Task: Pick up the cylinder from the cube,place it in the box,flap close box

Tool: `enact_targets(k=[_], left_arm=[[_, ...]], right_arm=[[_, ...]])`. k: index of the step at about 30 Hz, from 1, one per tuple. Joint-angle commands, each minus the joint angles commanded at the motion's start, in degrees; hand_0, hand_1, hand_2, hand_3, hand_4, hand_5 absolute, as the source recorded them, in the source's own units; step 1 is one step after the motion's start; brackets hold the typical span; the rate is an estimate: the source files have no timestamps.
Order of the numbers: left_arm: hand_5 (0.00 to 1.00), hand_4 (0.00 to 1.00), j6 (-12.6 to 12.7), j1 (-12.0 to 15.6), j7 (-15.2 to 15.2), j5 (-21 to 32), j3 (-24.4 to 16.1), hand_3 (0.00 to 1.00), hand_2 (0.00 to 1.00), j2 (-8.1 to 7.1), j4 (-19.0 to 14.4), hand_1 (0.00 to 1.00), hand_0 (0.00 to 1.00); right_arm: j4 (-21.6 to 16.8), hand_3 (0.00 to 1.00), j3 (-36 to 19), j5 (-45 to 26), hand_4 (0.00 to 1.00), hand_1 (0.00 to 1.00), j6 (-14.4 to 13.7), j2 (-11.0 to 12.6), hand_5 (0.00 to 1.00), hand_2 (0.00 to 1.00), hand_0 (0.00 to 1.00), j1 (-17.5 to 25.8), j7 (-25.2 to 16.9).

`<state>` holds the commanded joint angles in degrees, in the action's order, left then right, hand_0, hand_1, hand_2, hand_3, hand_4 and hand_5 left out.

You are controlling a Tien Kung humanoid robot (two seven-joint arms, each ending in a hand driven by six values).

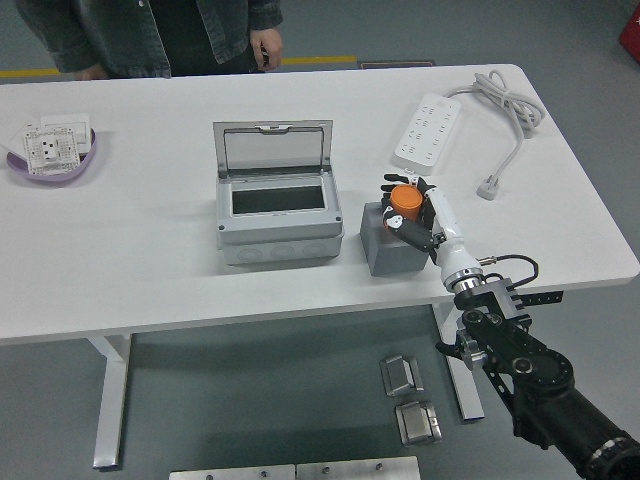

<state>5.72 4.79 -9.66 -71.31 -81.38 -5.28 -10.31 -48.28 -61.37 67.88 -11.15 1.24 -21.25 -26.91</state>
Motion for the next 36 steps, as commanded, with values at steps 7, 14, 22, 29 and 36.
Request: enact_targets(k=[7,14,22,29,36], left_arm=[[0.234,0.652,-0.2,-0.1,0.1,0.1,0.0,0.691,0.633,0.01,0.0,0.643,0.631],[0.237,0.654,-0.3,-0.2,0.2,0.0,0.0,0.693,0.633,0.13,0.0,0.643,0.631],[0.243,0.657,-0.3,-0.2,0.2,-0.2,-0.2,0.696,0.636,0.21,0.0,0.643,0.630],[0.258,0.661,-0.3,-0.2,0.1,-0.4,-0.4,0.698,0.638,0.26,0.0,0.643,0.631],[0.263,0.664,-0.1,0.2,-0.1,-0.9,-1.1,0.701,0.640,0.09,0.0,0.643,0.631]], right_arm=[[-0.6,0.449,0.4,0.0,0.002,0.517,-0.4,0.2,0.002,0.516,0.562,-0.3,0.3],[-1.8,0.399,0.3,1.1,0.002,0.439,-0.7,0.7,0.002,0.474,0.520,-1.1,0.7],[-2.2,0.396,0.3,1.7,0.002,0.433,-0.8,2.0,0.002,0.472,0.526,-3.1,1.1],[-5.9,0.402,3.0,4.2,0.002,0.453,-3.3,3.2,0.002,0.481,0.547,-5.1,3.4],[-11.6,0.417,8.0,10.9,0.002,0.458,-3.5,2.7,0.002,0.487,0.558,-9.5,9.0]])
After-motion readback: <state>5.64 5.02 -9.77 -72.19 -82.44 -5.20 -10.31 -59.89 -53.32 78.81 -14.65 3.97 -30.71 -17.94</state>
